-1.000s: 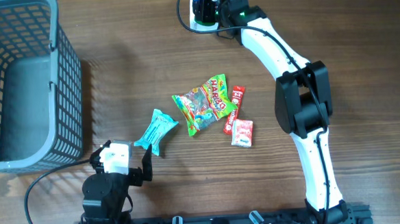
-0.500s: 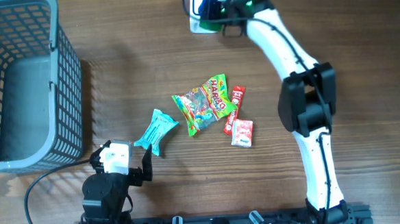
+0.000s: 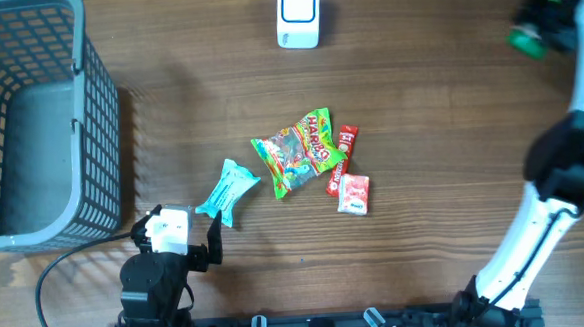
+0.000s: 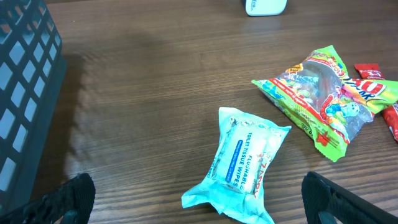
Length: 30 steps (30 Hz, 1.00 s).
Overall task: Scan the item barcode
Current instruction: 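Move the jar to the far right of the table and release it, then reach the right gripper to the red wipes pack and grasp it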
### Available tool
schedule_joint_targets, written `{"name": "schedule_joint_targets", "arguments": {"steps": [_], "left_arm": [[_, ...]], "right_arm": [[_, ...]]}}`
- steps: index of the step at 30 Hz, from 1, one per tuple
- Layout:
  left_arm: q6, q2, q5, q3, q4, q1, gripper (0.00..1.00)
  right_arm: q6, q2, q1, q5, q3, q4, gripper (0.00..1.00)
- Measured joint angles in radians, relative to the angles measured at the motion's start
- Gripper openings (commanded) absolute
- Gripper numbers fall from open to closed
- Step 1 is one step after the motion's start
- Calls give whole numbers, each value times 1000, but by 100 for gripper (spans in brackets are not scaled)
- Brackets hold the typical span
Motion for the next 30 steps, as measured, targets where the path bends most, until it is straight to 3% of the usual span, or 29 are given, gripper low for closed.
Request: {"name": "schedule_joint_targets", "arguments": {"steps": [6,9,11,15,20,25,30], "left_arm": [[0,0,0,0,0,0,100],[0,0,0,0,0,0,100],[0,0,0,0,0,0,100],[0,0,0,0,0,0,100],[0,0,0,0,0,0,100],[0,0,0,0,0,0,100],[0,0,0,0,0,0,100]], "right_arm": [[25,0,-229,28,-237,156,62],[34,0,-276,32,-392,244,78],[41,1,-296,32,-458,256,100],[31,1,-319,32,-403,187,99],[36,-61,-311,31,-185,52,100],[56,-326,-130,-48,-111,-126,100],[14,-371,278,-154,-111,-389,96]]}}
